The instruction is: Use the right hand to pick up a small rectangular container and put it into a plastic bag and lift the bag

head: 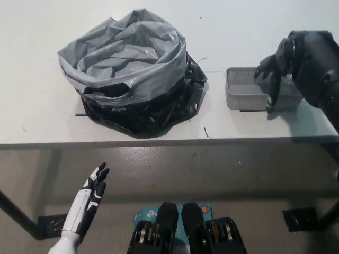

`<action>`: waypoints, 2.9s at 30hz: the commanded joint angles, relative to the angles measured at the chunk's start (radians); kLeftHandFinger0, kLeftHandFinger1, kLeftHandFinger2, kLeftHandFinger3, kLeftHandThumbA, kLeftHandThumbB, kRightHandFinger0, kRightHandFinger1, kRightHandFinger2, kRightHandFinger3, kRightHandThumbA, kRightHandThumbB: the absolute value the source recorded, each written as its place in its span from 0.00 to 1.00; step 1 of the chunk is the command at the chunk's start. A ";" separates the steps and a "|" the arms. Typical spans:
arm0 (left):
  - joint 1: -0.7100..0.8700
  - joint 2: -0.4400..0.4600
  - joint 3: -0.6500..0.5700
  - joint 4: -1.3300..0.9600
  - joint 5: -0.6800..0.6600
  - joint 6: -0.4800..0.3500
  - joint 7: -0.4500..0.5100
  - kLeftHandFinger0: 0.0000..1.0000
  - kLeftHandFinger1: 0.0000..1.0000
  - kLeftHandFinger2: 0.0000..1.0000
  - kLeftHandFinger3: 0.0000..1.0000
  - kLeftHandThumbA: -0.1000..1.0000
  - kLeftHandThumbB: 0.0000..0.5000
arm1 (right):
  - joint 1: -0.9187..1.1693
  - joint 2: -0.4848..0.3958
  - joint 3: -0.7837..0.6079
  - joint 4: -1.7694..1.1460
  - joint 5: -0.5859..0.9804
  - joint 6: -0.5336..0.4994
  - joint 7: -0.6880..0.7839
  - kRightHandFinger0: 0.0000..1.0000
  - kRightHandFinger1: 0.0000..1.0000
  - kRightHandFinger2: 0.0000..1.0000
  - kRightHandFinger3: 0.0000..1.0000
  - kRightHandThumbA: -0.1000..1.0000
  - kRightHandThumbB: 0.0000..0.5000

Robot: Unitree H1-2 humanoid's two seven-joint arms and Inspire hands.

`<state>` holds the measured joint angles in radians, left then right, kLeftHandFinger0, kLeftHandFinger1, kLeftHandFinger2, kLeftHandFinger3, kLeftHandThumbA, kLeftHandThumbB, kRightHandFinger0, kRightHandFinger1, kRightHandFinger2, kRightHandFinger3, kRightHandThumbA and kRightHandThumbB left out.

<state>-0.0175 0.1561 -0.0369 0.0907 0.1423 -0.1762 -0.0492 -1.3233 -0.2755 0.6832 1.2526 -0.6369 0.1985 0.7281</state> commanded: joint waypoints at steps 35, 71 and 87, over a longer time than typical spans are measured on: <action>-0.077 0.034 0.007 -0.023 -0.010 0.000 -0.021 1.00 1.00 1.00 1.00 0.95 0.40 | -0.007 -0.026 -0.449 0.081 0.299 -0.139 -0.349 0.06 0.57 0.89 0.92 0.00 0.37; -0.095 0.033 0.010 -0.024 -0.016 0.014 -0.024 1.00 1.00 1.00 1.00 0.97 0.41 | 0.191 -0.052 -0.276 -0.291 0.106 -0.162 -0.486 1.00 1.00 1.00 1.00 0.91 1.00; -0.093 0.032 0.012 -0.023 -0.027 0.010 -0.027 1.00 1.00 1.00 1.00 0.94 0.35 | 0.150 -0.106 -0.246 -0.572 0.082 -0.115 -0.467 1.00 1.00 1.00 1.00 0.93 1.00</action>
<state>-0.0922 0.1728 -0.0336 0.0861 0.1302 -0.1521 -0.0696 -1.1040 -0.3383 0.4602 0.8233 -0.5177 0.0822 0.2815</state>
